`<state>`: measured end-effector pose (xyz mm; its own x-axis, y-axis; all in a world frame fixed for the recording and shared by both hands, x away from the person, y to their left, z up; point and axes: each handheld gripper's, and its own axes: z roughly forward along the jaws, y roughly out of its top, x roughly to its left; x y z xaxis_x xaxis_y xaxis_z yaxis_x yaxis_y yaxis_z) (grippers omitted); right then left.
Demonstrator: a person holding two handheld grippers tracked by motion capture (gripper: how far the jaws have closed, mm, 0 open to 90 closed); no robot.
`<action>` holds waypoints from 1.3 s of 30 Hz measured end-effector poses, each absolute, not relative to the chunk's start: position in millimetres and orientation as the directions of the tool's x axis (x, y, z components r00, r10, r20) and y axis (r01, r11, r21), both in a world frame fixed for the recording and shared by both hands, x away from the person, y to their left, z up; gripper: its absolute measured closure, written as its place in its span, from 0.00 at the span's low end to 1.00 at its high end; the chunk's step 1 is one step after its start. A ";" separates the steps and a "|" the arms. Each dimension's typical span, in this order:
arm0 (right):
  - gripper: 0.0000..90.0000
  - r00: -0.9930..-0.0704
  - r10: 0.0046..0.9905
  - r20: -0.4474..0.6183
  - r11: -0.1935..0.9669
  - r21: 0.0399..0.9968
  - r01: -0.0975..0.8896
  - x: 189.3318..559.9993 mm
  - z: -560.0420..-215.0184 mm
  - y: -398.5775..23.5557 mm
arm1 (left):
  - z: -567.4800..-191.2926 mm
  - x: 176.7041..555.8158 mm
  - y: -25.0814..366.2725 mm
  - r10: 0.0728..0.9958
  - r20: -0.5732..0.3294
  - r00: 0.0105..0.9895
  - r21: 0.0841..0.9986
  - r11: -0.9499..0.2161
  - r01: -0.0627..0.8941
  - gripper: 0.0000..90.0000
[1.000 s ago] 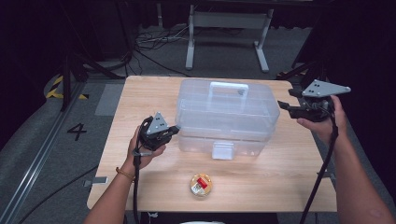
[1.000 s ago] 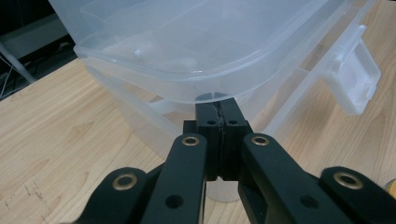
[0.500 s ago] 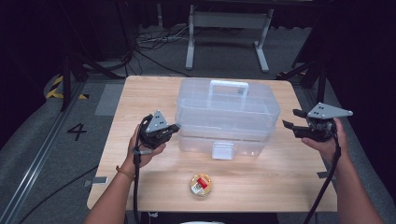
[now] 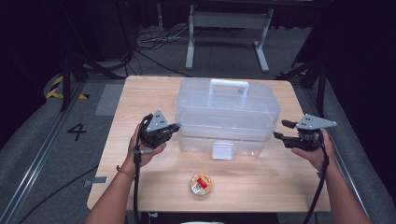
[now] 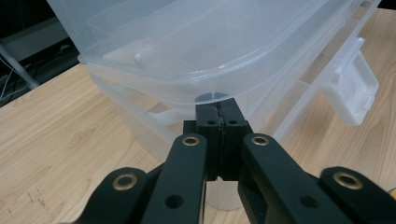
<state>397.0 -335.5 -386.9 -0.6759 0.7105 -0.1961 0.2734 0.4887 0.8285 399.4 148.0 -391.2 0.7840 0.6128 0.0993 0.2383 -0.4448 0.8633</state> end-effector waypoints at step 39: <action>0.70 -0.549 0.783 -0.293 0.374 0.927 0.039 392.1 -364.9 -319.4 | -390.7 387.1 143.6 0.577 0.141 0.804 0.855 -0.480 0.195 0.85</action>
<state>392.1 -319.4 -364.9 -0.5492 0.7826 -0.2931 0.0386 0.3742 0.9266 387.1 143.6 -390.7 0.8043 0.5773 0.1409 0.1947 -0.4800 0.8554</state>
